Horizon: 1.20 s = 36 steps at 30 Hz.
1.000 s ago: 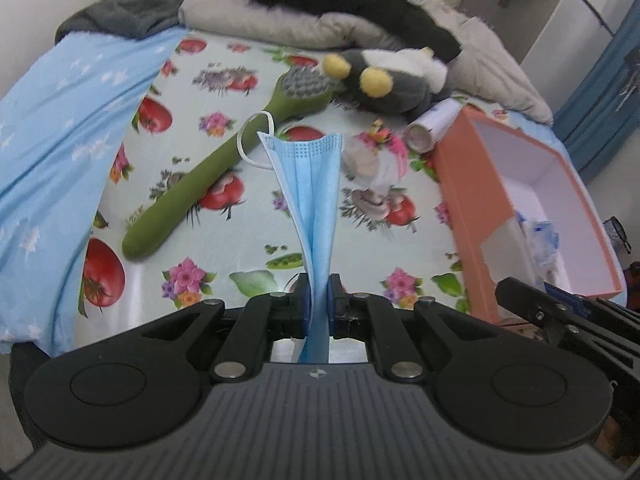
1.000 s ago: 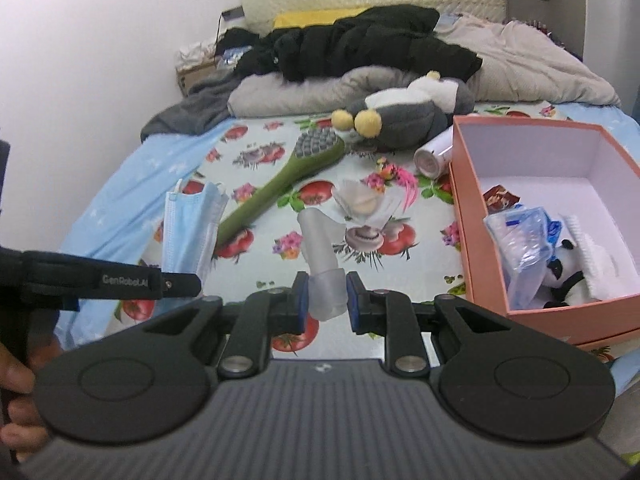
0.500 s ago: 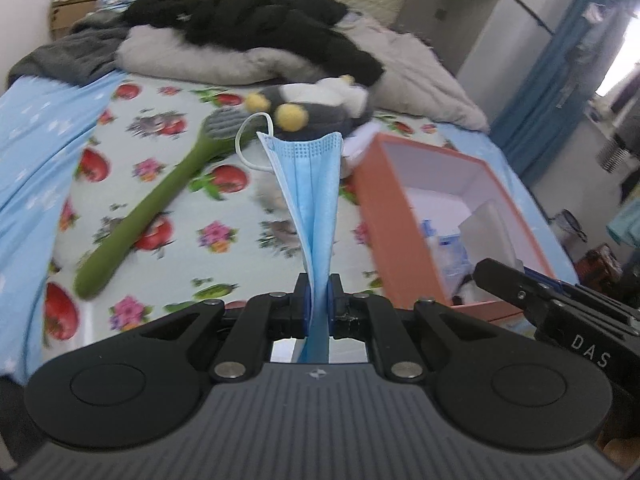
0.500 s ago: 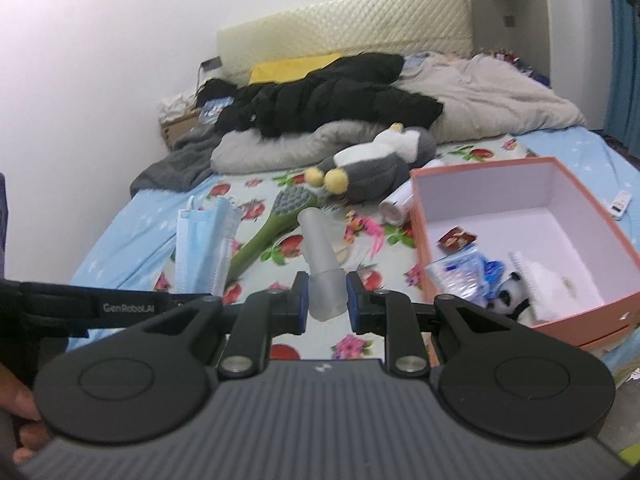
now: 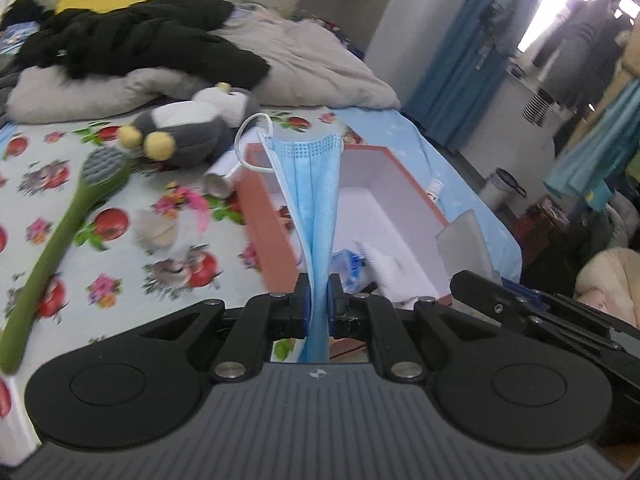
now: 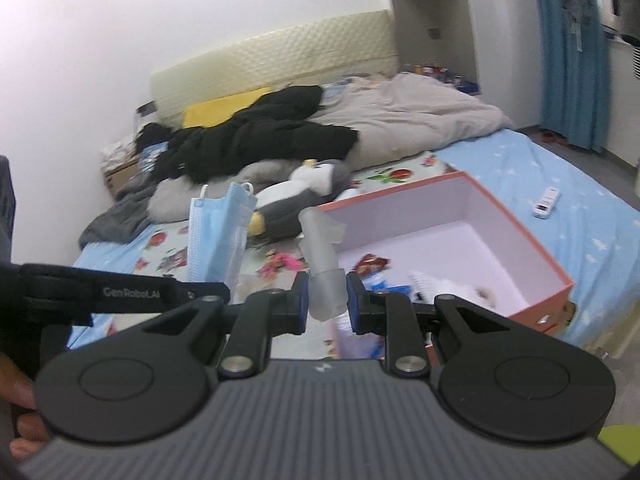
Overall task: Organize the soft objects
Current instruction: 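Carry the mask and clear piece with both grippers over the pink box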
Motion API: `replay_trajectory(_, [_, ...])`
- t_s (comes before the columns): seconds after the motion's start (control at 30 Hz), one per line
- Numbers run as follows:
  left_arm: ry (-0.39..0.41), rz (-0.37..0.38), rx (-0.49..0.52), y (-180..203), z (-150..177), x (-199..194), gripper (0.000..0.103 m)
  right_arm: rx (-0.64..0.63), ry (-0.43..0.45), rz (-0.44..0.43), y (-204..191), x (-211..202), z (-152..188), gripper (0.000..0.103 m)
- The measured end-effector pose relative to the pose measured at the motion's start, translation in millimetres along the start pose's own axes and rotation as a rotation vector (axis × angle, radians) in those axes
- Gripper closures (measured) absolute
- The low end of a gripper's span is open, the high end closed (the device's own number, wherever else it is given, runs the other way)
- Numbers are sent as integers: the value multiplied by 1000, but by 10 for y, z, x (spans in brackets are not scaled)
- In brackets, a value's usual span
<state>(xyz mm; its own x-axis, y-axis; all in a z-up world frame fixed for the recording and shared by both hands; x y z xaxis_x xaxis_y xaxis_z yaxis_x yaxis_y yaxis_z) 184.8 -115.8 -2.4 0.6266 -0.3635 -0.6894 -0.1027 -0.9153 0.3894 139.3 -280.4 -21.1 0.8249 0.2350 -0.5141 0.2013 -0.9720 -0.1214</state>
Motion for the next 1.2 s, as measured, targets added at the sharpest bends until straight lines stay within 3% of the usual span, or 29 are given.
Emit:
replay_trajectory(0.3, [-81,39,41,287,-345,649,93,72,-28,61,516,373,-96,79])
replay_trajectory(0.67, [-170,38,67,526,-840,1795,93,128,-104,83,1077,1094,-239,79])
replay_trajectory(0.9, [-245,0,80,504,-940,2509,93,160,-180,106,1407,1603,-86,78])
replay_trajectory(1.1, [-278,-19,91,460,-908,2814,92,186,-248,120,1561,1890,77,75])
replay_trajectory(1.17, [-293,-21,113,473,-881,2841,75,205,-266,126,1595,1923,101,68])
replay_trajectory(1.2, [-293,-20,117,474,-876,2844,53,211,-268,126,1611,1935,102,63])
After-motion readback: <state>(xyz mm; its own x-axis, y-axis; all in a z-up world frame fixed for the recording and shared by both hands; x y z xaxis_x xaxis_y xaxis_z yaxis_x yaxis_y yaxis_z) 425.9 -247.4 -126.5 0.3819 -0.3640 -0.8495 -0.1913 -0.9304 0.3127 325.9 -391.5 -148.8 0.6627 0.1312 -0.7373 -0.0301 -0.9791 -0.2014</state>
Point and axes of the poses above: each gripper's, at about its wrist camera, not at the fingertips, and x roughly the way its jaws point, y to its right, z to its underside, the point moved 4 cm from there along x, roughly the way its jaws point, and after that the axes turned 7 degrees about -x, right-handed, at the moved point
